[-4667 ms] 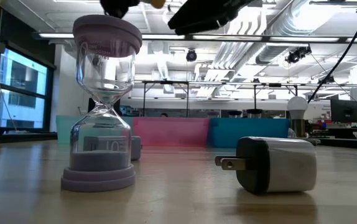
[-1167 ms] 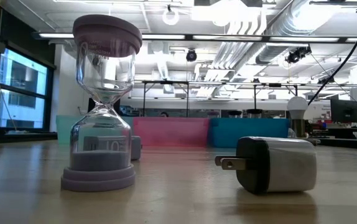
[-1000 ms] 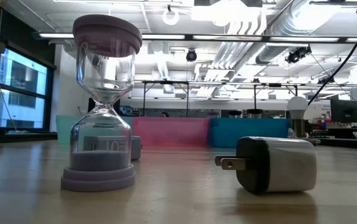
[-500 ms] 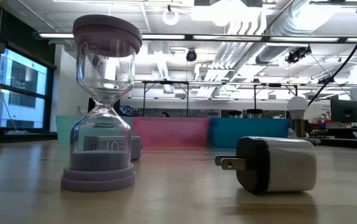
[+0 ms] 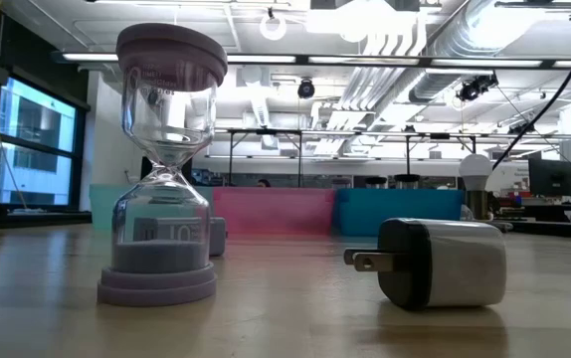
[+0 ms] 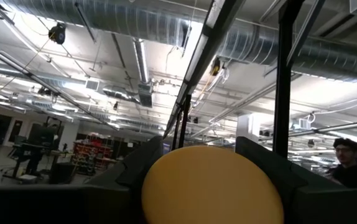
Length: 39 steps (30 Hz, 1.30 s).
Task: Pick & Place Office items
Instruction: Put the yellow hourglass into the dark blue bin
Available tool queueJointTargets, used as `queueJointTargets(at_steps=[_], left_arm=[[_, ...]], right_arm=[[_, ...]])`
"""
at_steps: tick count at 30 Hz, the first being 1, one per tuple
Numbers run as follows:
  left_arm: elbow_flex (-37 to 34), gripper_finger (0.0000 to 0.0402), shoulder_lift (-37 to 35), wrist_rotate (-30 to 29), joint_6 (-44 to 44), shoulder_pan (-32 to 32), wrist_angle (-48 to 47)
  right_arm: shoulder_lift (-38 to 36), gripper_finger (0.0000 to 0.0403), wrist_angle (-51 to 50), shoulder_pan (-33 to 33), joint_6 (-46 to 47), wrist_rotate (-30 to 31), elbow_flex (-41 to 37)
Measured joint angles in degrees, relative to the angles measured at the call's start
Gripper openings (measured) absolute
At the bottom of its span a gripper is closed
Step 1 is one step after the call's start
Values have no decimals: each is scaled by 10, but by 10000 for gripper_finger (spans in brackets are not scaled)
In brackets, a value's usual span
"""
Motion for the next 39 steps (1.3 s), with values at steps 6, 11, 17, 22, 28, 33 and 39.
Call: queueJointTargets(at_steps=[6,11,17,22,28,33,39], left_arm=[[0,181,8,-3,0,1,8],[0,181,8,-2,-1,1,10],[0,181,7,0,2,0,5],[0,181,7,1,2,0,-6],[0,181,7,0,3,0,-12],[0,186,7,4,3,0,-21],[0,195,8,36,-5,0,-28]], right_arm=[[0,294,-2,-10,2,4,0],[0,238,-2,-8,0,3,0],[-2,178,8,-3,0,17,1],[-2,186,5,5,-15,45,1],[-1,176,6,15,-30,58,1],[-1,175,5,23,-41,73,1],[2,177,-11,23,-44,74,-2]])
